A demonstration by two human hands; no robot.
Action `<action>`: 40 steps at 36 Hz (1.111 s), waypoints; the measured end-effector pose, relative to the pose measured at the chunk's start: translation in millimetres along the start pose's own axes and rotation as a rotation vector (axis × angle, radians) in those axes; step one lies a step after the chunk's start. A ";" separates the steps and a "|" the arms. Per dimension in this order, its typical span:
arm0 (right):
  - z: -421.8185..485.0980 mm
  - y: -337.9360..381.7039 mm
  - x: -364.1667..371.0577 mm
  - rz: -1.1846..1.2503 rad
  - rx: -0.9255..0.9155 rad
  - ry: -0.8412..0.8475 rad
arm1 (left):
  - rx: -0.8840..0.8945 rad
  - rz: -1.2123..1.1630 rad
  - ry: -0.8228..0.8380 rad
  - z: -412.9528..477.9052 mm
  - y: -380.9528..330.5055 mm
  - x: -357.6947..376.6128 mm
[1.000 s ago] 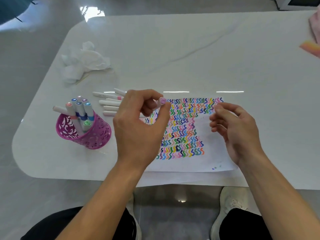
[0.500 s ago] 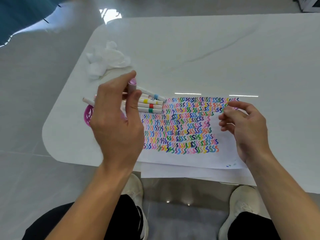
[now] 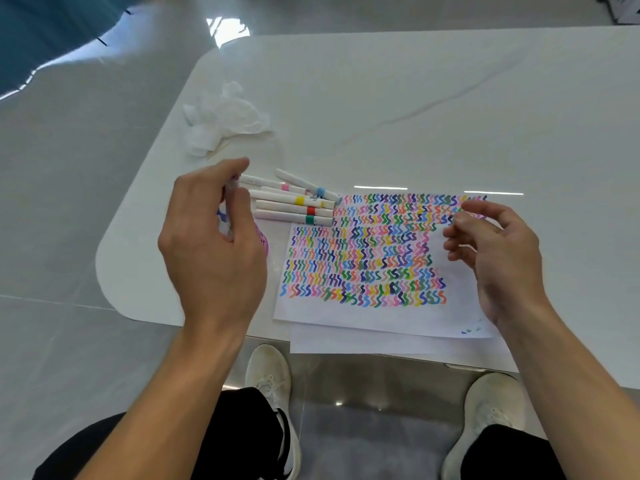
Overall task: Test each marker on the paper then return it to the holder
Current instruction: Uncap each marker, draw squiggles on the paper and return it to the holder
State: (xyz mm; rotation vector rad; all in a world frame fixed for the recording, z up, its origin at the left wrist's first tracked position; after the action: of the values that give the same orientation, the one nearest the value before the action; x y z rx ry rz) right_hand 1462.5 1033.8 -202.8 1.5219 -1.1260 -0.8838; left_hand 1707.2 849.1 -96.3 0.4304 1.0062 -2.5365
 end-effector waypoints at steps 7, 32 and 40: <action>0.9 1.1 4.7 0.039 0.033 0.015 | -0.087 0.163 0.129 -3.1 10.0 5.0; 1.6 4.1 -5.8 0.016 0.019 -0.016 | 0.247 0.125 0.279 -21.1 -20.1 43.9; 3.5 3.4 -6.6 0.006 0.009 -0.016 | 0.119 0.190 0.607 -42.4 -13.0 73.3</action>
State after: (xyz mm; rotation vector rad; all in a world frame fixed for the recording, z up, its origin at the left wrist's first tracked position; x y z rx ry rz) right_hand 1456.5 1038.9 -200.3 1.5205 -1.1470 -0.8895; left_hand 1642.7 870.7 -148.3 1.3196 0.9454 -2.3380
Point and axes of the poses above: each hand's wrist, its own z-axis towards the middle knuckle, its own x-axis out of the palm, y = z × x, the point moved 5 cm from there along z, towards the middle knuckle, and after that the axes turned 8 degrees about -y, right-handed, at the moved point
